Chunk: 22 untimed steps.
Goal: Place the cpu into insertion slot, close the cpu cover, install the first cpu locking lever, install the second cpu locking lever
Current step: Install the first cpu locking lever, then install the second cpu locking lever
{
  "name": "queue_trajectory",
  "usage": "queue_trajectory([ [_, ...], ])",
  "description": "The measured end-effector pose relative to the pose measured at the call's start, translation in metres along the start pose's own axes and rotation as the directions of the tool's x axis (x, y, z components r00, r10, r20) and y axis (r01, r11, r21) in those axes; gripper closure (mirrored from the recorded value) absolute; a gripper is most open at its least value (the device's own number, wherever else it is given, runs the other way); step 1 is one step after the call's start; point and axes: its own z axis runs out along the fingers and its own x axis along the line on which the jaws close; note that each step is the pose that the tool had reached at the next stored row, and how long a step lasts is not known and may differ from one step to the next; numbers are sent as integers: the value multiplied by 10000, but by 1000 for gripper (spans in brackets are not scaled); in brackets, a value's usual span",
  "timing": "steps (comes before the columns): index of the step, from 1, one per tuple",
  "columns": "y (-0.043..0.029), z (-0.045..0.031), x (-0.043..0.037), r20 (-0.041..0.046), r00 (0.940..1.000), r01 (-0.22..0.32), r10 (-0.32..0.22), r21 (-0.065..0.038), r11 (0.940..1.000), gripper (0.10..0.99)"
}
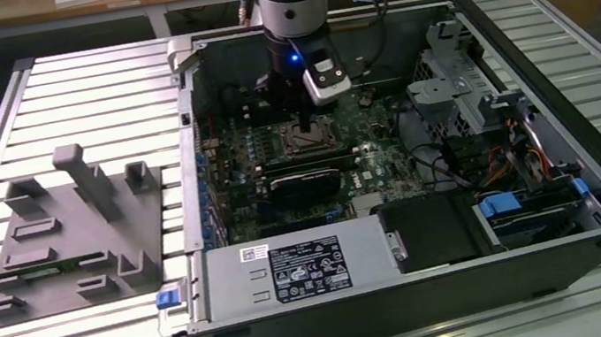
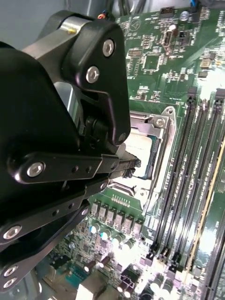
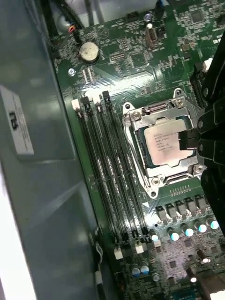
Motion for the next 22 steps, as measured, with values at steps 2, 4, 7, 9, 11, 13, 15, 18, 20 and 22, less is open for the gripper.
queue_trajectory([
  [2, 0, 1, 0, -6, 9994, 339, -339, -16, 9994, 980],
  [4, 0, 1, 0, -7, 9991, 420, -420, -19, 9991, 980],
  [7, 0, 1, 0, -8, 9991, 426, -426, -19, 9991, 980],
  [9, 0, 1, 0, -7, 9991, 427, -427, -20, 9991, 980],
  [11, 0, 1, 0, -7, 9991, 427, -427, -19, 9991, 980],
  [13, 0, 1, 0, -7, 9991, 427, -427, -19, 9991, 980],
  [15, 0, 1, 0, -7, 9991, 428, -428, -19, 9991, 980],
  [18, 0, -1, 0, -7, 9991, 429, -429, -19, 9991, 980],
  [20, 0, -29, -1, -7, 9991, 429, -429, -19, 9991, 980],
  [22, 1, -63, -3, -8, 9991, 429, -429, -18, 9991, 980],
])
